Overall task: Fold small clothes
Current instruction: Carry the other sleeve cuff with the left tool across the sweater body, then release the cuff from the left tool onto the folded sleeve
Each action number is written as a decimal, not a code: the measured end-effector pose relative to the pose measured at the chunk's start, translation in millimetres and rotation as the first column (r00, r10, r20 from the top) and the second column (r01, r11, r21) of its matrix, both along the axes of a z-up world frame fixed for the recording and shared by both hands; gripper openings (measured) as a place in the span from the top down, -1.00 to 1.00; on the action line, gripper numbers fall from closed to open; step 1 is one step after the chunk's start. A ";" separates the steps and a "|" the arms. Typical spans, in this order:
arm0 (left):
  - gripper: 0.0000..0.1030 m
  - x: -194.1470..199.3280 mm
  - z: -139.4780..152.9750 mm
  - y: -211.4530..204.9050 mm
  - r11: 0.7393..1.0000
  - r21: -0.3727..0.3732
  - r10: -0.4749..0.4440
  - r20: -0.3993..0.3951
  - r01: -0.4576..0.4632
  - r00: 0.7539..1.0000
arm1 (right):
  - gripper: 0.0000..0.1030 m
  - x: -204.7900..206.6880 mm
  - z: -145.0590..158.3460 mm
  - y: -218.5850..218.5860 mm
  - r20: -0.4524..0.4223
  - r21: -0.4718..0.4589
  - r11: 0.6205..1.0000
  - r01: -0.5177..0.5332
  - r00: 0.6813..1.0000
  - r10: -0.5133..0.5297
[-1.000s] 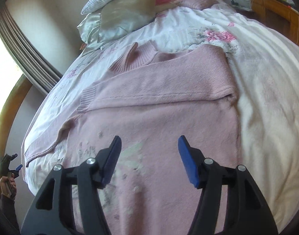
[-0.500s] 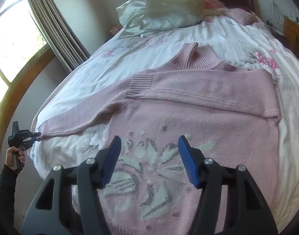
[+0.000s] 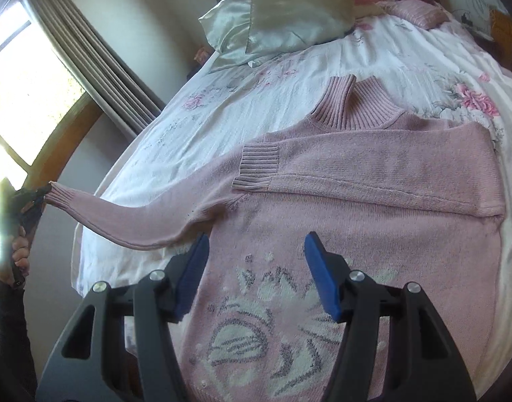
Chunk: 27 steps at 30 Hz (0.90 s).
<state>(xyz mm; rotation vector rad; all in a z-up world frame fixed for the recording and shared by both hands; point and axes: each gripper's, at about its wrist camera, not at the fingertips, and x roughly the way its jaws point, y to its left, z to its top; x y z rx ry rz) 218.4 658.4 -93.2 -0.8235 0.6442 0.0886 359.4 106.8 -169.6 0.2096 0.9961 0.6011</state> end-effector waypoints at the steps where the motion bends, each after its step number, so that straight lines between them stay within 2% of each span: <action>1: 0.90 14.5 11.5 -12.2 0.999 0.019 -0.026 0.010 0.026 1.000 | -0.17 3.8 0.7 -5.5 -0.013 0.019 1.000 0.011 1.000 -0.011; 4: 0.91 56.3 41.0 -54.6 0.992 0.075 -0.107 0.028 0.105 0.994 | -0.17 13.0 2.7 -21.1 -0.029 0.054 0.998 0.039 0.999 -0.038; 8: 0.96 109.3 66.6 -120.3 0.966 0.144 -0.222 0.032 0.215 0.975 | -0.17 28.2 -2.5 -45.2 -0.082 0.123 0.989 0.083 0.994 -0.073; 13: 0.96 170.0 63.9 -202.1 0.924 0.199 -0.331 -0.015 0.328 0.943 | -0.18 46.9 -19.9 -76.7 -0.141 0.172 0.975 0.142 0.983 -0.118; 17: 0.97 211.5 31.3 -259.1 0.893 0.199 -0.395 -0.081 0.404 0.915 | -0.20 59.8 -39.0 -95.8 -0.179 0.194 0.966 0.172 0.974 -0.138; 22: 0.97 251.9 -41.3 -323.8 0.852 0.171 -0.464 -0.194 0.495 0.864 | -0.20 74.2 -65.2 -111.0 -0.236 0.219 0.955 0.198 0.961 -0.145; 27: 0.97 280.5 -115.0 -377.4 0.811 0.124 -0.521 -0.291 0.571 0.803 | -0.20 88.5 -88.2 -122.4 -0.292 0.257 0.944 0.207 0.948 -0.129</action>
